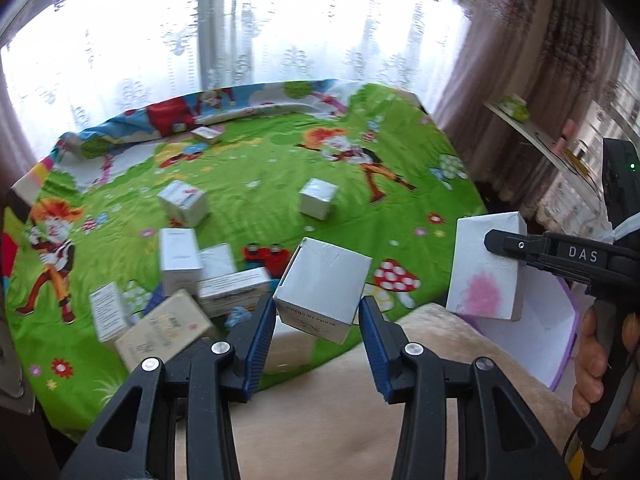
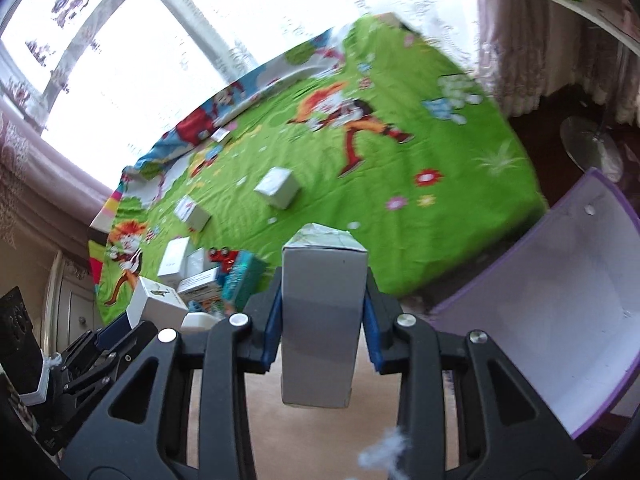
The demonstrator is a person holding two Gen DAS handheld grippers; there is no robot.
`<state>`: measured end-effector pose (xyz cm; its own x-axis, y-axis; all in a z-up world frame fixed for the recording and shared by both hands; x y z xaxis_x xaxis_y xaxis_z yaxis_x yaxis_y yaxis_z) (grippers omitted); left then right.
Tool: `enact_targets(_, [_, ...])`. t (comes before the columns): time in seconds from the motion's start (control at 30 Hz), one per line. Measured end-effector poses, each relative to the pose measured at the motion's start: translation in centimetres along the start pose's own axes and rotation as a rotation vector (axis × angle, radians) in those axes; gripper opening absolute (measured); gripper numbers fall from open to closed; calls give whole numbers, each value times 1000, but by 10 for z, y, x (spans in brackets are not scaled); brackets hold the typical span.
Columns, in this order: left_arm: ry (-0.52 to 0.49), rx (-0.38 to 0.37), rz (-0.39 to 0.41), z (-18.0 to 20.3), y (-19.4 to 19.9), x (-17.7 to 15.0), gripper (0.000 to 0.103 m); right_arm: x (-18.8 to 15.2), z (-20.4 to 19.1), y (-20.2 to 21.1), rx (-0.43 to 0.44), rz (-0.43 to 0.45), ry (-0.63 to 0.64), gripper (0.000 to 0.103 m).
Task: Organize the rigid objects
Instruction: 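Carry both boxes to the purple-rimmed box and open both grippers inside, then withdraw both tools from the purple-rimmed box back over the bed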
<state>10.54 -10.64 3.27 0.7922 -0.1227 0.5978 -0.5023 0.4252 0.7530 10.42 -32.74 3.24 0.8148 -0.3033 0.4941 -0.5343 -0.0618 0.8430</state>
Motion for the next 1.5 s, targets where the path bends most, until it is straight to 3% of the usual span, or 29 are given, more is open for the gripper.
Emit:
enact_targets(0.3, [-123, -159, -114, 83, -47, 5, 44, -16, 91, 4, -111, -22, -117, 39])
enact_targets(0.6, [-256, -291, -259, 161, -100, 0, 44, -40, 156, -1, -249, -42, -162, 39])
enact_targets(0.77, [-306, -336, -413, 188, -142, -12, 45, -53, 191, -9, -300, -82, -204, 40])
enact_targets(0.9, [-284, -346, -551, 190, -175, -24, 47, -59, 198, -14, -318, -110, -177, 41])
enact_targets(0.97, [-261, -353, -605, 187, -185, -28, 51, -63, 195, -22, -310, -141, -150, 46])
enact_targets(1.1, [-261, -313, -674, 184, -205, -31, 54, -68, 187, -31, -296, -173, -101, 61])
enact_targets(1.17, [-277, -329, -676, 188, -208, -29, 59, -70, 186, -32, -292, -181, -90, 65])
enact_targets(1.2, [-291, -301, -669, 188, -210, -27, 59, -72, 186, -33, -288, -187, -88, 66])
enact_targets(1.3, [-421, -22, -611, 176, -223, -26, 59, -76, 183, -35, -286, -197, -77, 68])
enact_targets(1.33, [-395, -3, -628, 166, -230, -27, 59, -77, 181, -36, -286, -199, -65, 68])
enact_targets(1.4, [-313, -68, -603, 155, -225, -21, 60, -77, 175, -38, -287, -203, -32, 69])
enact_targets(1.5, [-367, -56, -517, 156, -209, -15, 60, -79, 165, -46, -277, -234, 17, 71])
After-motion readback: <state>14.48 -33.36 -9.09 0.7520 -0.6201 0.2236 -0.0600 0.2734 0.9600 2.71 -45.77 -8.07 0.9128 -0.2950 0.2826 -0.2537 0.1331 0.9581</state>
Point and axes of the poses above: each gripper's, at about its wrist camera, not at the fingertips, and y roughly against the way its jaws point, z to its right, x to its top, the point moved 3 cm from there along -y, roughly the way its jaws point, and after that the axes turned 12 degrees about -x, right-handed, at the moved point
